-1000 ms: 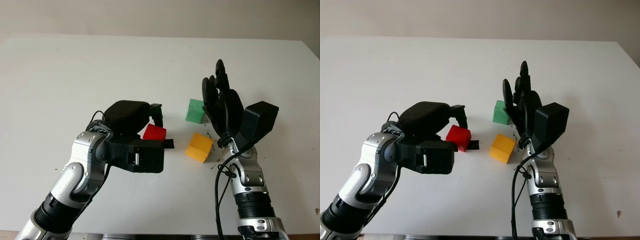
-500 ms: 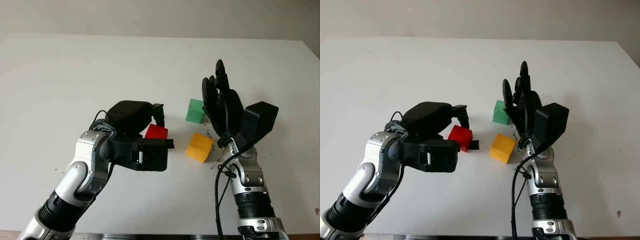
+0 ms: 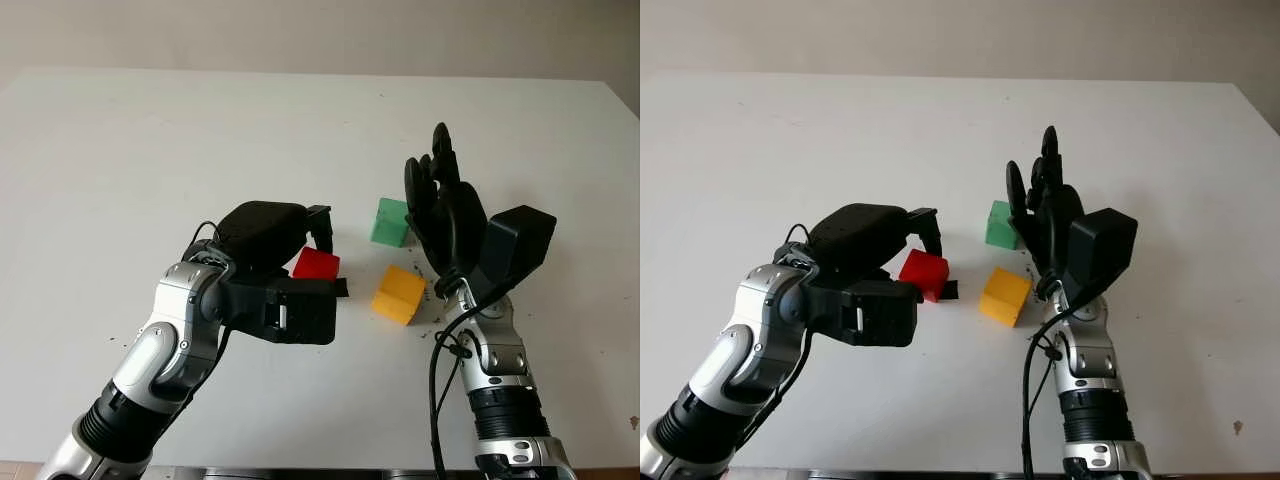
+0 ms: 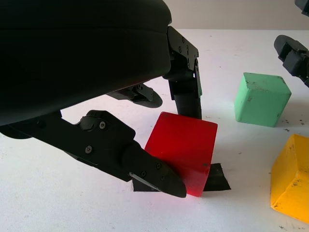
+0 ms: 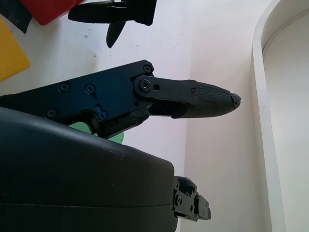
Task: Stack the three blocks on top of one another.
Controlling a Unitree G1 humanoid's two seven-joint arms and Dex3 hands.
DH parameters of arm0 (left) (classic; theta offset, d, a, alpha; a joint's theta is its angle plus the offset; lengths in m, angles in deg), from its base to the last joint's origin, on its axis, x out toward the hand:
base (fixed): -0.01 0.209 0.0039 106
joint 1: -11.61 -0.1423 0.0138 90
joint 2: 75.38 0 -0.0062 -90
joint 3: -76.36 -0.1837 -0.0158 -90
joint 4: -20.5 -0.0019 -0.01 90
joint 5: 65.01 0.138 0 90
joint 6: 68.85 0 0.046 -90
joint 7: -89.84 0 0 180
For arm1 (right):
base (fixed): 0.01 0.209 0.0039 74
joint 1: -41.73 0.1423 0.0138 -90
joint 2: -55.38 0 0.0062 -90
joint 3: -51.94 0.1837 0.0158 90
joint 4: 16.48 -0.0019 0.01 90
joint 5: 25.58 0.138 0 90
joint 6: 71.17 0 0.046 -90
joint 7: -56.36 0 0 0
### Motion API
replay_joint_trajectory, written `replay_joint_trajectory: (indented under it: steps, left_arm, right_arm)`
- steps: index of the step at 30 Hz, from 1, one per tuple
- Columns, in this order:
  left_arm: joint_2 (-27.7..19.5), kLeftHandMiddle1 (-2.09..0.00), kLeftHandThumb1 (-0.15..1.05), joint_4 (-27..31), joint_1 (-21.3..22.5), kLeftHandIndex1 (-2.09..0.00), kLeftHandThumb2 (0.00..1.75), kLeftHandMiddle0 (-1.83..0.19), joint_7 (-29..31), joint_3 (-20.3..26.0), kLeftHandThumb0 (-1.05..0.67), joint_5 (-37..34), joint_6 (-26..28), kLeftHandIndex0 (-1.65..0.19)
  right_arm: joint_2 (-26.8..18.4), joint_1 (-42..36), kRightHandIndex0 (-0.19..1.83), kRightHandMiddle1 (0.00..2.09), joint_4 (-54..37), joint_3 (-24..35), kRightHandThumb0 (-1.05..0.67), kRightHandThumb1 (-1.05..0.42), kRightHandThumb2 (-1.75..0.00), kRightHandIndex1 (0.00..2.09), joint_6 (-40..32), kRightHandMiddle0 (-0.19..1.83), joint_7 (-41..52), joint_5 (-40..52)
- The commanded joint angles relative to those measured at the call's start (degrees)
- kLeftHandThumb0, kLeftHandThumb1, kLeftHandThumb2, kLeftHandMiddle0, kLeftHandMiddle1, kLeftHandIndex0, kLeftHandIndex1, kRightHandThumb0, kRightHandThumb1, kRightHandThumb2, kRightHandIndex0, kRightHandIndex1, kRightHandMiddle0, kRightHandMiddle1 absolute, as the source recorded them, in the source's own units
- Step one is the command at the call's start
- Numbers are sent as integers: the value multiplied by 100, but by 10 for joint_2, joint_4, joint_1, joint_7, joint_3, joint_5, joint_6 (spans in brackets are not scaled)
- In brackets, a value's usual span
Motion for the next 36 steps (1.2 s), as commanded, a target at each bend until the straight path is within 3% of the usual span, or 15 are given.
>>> replay_joint_trajectory:
  steps: [1, 9, 11, 15, 18, 30, 36]
  left_arm:
    - [2, -6, 100, -6, -4, -179, 5, -48, -2, -8, -29, 1, 2, -33]
    - [6, -5, 100, -13, -1, -174, 5, -47, -3, -9, -36, 4, 7, -27]
    - [7, -3, 97, -11, -2, -150, 5, -42, -2, -10, -47, 7, 10, -17]
    - [1, -2, 98, -1, -4, -66, 5, -10, 12, -15, -65, 9, 12, 1]
    - [4, -3, 100, 14, -7, -23, 5, 4, 32, -12, -69, 4, 24, 4]
    - [4, 0, 98, 84, -20, -2, 5, 19, 74, 21, -78, -52, 73, 19]
    - [-7, 0, 99, 156, -38, 0, 6, 19, 89, 96, -90, -144, 102, 19]
  right_arm:
    - [0, -2, -19, 0, -3, 0, -69, -105, -48, 0, 6, -19, 1, 0]
    - [-2, -3, -19, 0, -3, -1, -69, -105, -49, 0, 4, -19, 2, -4]
    - [-1, -4, -19, 0, -2, 1, -68, -105, -49, 0, 6, -19, 5, 0]
    - [-2, -4, -19, 0, -3, 2, -69, -105, -49, 0, 5, -19, 8, 2]
    - [-3, -5, -19, 0, -5, 1, -67, -105, -50, 0, 3, -19, 9, 0]
    - [-7, -7, -19, 0, -4, 4, -69, -105, -50, 0, 5, -19, 15, 0]
    - [-14, -9, -19, 0, -9, 6, -69, -105, -49, 0, 7, -19, 19, -1]
